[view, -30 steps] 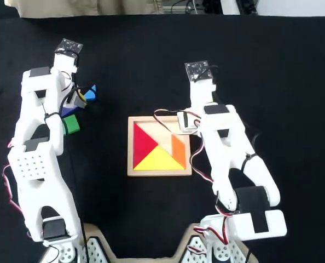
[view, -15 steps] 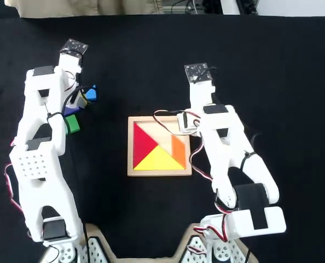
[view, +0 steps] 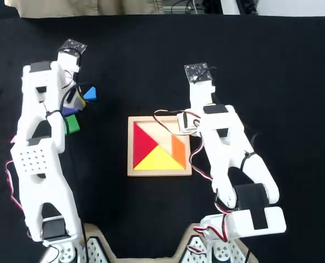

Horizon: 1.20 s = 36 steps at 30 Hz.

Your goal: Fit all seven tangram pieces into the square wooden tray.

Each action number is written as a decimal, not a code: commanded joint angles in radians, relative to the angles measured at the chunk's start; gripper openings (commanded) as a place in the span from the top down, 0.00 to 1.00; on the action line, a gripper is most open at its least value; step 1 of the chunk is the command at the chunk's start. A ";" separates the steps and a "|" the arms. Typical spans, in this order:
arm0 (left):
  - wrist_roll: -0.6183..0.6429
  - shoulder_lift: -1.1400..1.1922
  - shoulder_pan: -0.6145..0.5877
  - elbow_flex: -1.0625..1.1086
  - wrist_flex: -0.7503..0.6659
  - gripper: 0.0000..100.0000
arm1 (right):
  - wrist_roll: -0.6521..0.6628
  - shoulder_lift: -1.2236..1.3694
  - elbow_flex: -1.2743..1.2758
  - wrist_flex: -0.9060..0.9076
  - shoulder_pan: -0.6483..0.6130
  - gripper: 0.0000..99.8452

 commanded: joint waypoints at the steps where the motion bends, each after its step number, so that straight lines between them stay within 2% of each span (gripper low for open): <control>1: -0.026 -0.009 -0.025 -0.087 0.077 0.70 | 0.009 -0.005 -0.025 -0.014 0.012 0.99; 6: -0.025 0.000 -0.041 -0.090 0.075 0.70 | 0.009 -0.007 -0.025 -0.012 0.012 0.99; 15: -0.068 0.172 -0.024 -0.219 0.021 0.70 | 0.009 -0.001 -0.025 -0.014 0.012 0.99; 22: -0.072 0.236 0.010 -0.380 0.126 0.70 | 0.009 -0.001 -0.025 -0.017 0.012 0.99; 29: -0.072 0.308 0.005 -0.446 0.155 0.71 | 0.009 -0.002 -0.025 -0.017 0.012 0.99; 36: -0.071 0.316 0.012 -0.447 0.157 0.83 | 0.009 -0.002 -0.025 -0.017 0.012 0.99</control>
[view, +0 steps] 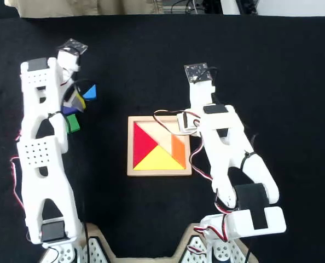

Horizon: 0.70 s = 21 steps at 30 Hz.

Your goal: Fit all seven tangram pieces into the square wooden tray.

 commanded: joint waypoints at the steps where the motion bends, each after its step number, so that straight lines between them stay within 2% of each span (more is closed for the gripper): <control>1: 0.003 0.020 0.008 -0.031 -0.008 0.83 | 0.009 -0.002 -0.025 -0.017 0.012 0.99; 4: 0.003 0.018 0.021 -0.062 0.061 0.83 | 0.009 -0.004 -0.025 -0.017 0.012 0.99; 9: 0.003 0.029 0.008 -0.239 0.192 0.83 | 0.009 -0.005 -0.025 -0.017 0.014 0.99; 13: -0.005 0.031 -0.010 -0.305 0.218 0.81 | 0.009 -0.004 -0.025 -0.015 0.014 0.99; 16: -0.078 0.031 -0.012 -0.300 0.247 0.70 | 0.009 -0.002 -0.025 -0.015 0.014 0.99; 21: -0.199 0.031 -0.010 -0.294 0.275 0.71 | 0.009 -0.001 -0.025 -0.014 0.014 0.99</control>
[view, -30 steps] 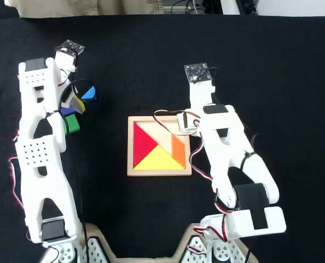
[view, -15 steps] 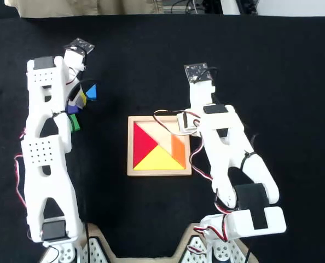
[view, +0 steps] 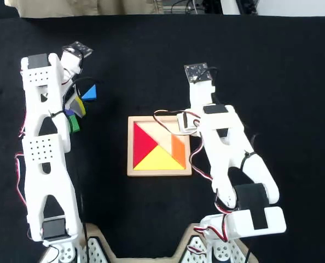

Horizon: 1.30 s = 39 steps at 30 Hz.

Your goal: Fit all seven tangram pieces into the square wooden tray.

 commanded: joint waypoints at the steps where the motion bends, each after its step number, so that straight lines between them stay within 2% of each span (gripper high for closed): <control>1: -0.051 -0.018 -0.007 -0.053 0.011 0.71 | 0.009 -0.001 -0.025 -0.014 0.014 0.99; 4: -0.064 -0.017 -0.005 -0.053 0.011 0.71 | 0.009 -0.001 -0.025 -0.017 0.014 0.99; 9: -0.187 0.048 -0.019 -0.062 0.011 0.71 | 0.009 -0.001 -0.025 -0.017 0.014 0.99; 15: -0.215 0.077 -0.056 -0.071 0.009 0.71 | 0.009 -0.001 -0.025 -0.017 0.014 0.99; 20: -0.285 0.087 -0.079 -0.124 0.014 0.71 | 0.011 0.001 -0.025 -0.018 0.014 0.99; 39: -0.327 0.089 -0.093 -0.119 0.018 0.72 | 0.011 0.001 -0.025 -0.018 0.014 0.99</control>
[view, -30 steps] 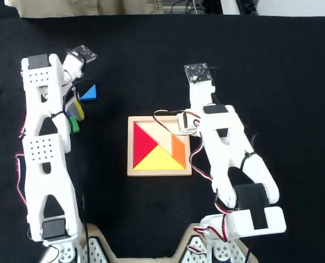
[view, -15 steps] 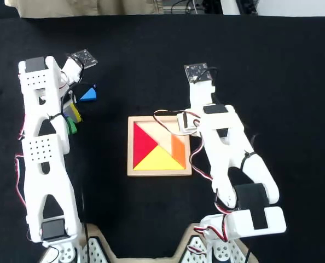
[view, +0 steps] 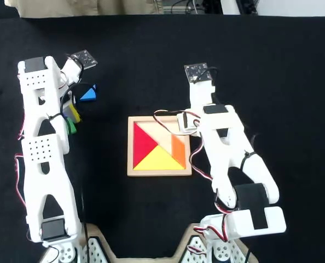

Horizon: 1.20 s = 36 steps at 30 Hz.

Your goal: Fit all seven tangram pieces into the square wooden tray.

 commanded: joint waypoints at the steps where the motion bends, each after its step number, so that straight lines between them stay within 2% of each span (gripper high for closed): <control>1: -0.023 -0.003 -0.058 -0.016 0.006 0.72 | 0.011 0.001 -0.025 -0.017 0.014 0.99; 6: -0.046 -0.003 -0.059 0.013 0.002 0.80 | 0.011 0.001 -0.024 -0.017 0.014 0.99; 21: -0.041 -0.009 -0.064 0.005 0.009 0.80 | 0.011 0.001 -0.024 -0.017 0.014 0.99; 25: 0.028 -0.017 -0.058 0.002 0.011 0.80 | 0.011 0.001 -0.024 -0.017 0.014 0.99; 33: 0.052 -0.012 -0.061 -0.036 0.054 0.80 | 0.011 0.001 -0.025 -0.017 0.014 0.99; 36: 0.118 -0.015 -0.054 -0.039 0.054 0.84 | 0.011 0.001 -0.025 -0.017 0.014 0.99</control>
